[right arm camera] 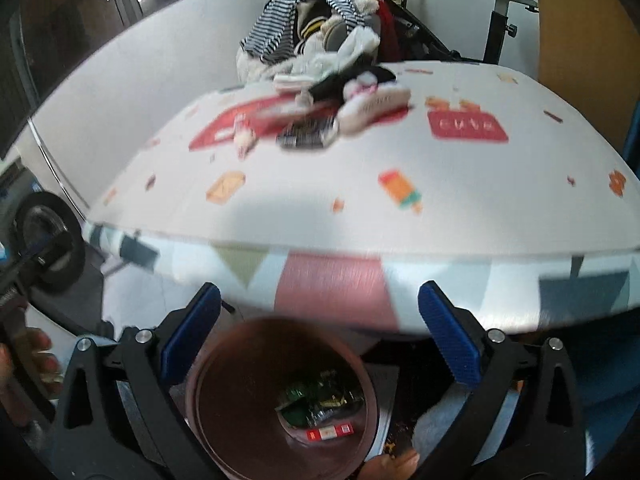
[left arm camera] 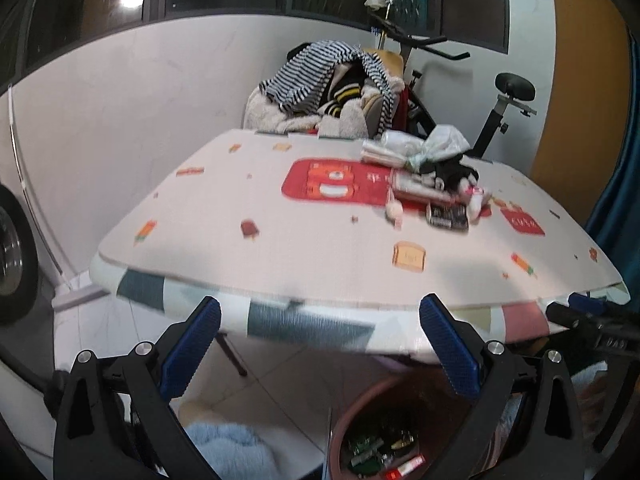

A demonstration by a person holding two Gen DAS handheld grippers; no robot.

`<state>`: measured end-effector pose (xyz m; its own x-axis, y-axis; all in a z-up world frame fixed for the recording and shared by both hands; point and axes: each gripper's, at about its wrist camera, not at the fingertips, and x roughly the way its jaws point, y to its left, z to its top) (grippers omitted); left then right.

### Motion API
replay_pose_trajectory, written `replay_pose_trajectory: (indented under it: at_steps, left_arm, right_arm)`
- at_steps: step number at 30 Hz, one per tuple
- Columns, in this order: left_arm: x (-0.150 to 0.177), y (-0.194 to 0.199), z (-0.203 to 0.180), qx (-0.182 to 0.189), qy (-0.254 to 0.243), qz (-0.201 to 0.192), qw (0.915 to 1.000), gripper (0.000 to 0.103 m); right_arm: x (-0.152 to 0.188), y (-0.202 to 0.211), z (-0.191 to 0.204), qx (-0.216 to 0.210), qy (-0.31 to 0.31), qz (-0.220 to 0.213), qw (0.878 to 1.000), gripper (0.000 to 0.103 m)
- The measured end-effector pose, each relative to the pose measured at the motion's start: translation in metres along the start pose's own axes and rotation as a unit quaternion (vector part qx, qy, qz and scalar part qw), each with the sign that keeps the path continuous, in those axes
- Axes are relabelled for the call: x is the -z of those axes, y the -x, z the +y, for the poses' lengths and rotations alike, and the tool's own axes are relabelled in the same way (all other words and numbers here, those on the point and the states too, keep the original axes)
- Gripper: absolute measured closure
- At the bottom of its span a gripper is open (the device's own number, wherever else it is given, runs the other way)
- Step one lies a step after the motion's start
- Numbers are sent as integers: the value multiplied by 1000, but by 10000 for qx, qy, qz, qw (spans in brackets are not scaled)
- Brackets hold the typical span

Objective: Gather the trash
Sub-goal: 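Grasp the pink-faced grey plush with the right tool while the left tool grasps the small white rabbit plush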

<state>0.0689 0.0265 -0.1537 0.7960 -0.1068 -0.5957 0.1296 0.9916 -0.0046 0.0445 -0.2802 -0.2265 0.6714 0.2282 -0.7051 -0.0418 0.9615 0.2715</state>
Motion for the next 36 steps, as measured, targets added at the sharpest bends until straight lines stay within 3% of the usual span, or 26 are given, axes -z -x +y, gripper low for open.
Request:
replay_pose_trajectory:
  at_steps: [5,13,19,28,36]
  left_arm:
    - [-26,-7,-5,-13,-78,-456,9989,6]
    - [-59,-40,-14,17,-135,-467,9988,6]
    - [-72,-57,-23,137,-199,-363,9990,6]
    - [-79,-85,-23,99,-82,77,9999,6]
    - [-76,-100,-20,119,38,241,9996,6]
  right_arm:
    - [-37,-6,-9,8,298,-133,9995,6]
    - [-87,-44,-12,569,1185,33,9913,6]
    - [-111,-66,-29,699,1041,91,9921,6]
    - [-133,-90,-41,590,793,302,9946,6]
    - [-150,-102,-45,521,578,269,9966,7]
